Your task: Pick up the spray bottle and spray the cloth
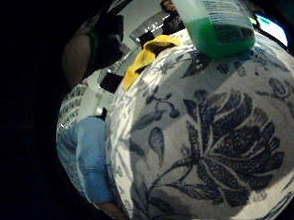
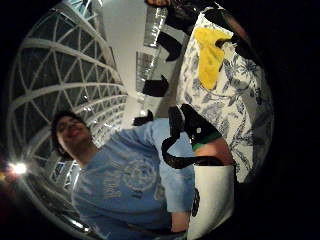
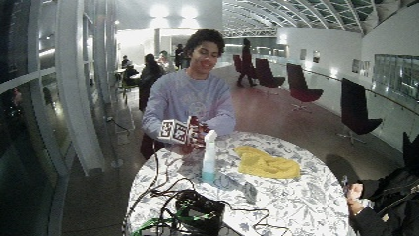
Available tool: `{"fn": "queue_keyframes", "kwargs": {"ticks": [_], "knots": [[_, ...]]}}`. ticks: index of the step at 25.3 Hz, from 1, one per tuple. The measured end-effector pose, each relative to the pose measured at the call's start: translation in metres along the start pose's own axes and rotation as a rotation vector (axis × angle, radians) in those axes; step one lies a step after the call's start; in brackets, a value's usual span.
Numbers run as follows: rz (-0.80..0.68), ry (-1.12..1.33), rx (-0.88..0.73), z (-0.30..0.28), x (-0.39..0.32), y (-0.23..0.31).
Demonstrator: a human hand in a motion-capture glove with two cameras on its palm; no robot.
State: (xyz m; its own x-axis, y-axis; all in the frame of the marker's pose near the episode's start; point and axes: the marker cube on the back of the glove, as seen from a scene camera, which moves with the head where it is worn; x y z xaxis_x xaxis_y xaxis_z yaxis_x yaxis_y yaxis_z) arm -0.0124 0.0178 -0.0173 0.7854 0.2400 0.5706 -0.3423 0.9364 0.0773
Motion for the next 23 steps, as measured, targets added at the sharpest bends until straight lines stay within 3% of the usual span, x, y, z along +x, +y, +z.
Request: {"fn": "queue_keyframes", "kwargs": {"ticks": [4, 12, 23], "knots": [[0.115, -0.121, 0.140, -0.019, 0.009, 0.001], [0.206, -0.052, 0.295, -0.038, 0.048, -0.028], [0.270, 0.051, 0.265, -0.029, 0.085, -0.097]]}}
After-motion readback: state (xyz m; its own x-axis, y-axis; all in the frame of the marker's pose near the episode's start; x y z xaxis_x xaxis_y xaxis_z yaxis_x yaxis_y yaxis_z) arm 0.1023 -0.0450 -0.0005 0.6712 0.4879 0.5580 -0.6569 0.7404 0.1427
